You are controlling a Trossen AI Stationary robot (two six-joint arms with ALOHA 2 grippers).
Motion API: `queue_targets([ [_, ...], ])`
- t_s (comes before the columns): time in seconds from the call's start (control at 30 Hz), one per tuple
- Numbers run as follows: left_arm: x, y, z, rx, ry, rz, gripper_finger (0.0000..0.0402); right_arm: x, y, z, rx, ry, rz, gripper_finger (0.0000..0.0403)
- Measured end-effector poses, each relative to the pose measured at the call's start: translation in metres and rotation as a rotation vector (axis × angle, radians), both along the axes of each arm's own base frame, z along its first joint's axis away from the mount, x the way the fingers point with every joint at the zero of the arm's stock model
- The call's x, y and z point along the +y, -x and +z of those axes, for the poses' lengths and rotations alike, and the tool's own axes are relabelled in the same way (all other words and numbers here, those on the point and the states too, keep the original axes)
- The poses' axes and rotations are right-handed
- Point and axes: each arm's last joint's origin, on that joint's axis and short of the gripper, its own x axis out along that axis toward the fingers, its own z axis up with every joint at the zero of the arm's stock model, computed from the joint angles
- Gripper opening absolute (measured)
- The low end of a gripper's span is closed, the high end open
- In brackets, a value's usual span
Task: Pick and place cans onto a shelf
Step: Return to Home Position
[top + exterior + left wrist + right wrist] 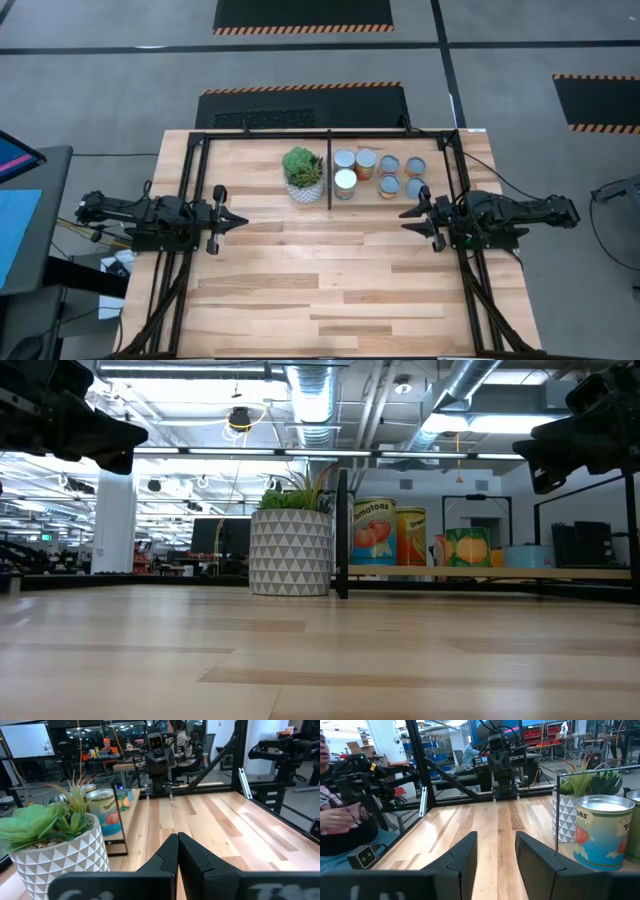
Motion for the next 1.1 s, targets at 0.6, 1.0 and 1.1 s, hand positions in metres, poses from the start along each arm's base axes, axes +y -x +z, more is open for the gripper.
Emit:
queue_targets([
  [0.6, 0.009, -0.001, 0.000, -0.005, 0.073, 0.092, 0.0000, 0.000, 0.000, 0.000, 0.000, 0.000, 0.000, 0.0159],
  [1.0, 0.010, -0.004, -0.003, -0.082, 0.014, 0.048, 0.0000, 0.000, 0.000, 0.000, -0.001, -0.001, 0.000, 0.0159],
  [1.1, 0.010, -0.004, -0.004, -0.076, 0.006, 0.019, 0.0000, 0.000, 0.000, 0.000, 0.000, -0.001, 0.000, 0.0159],
])
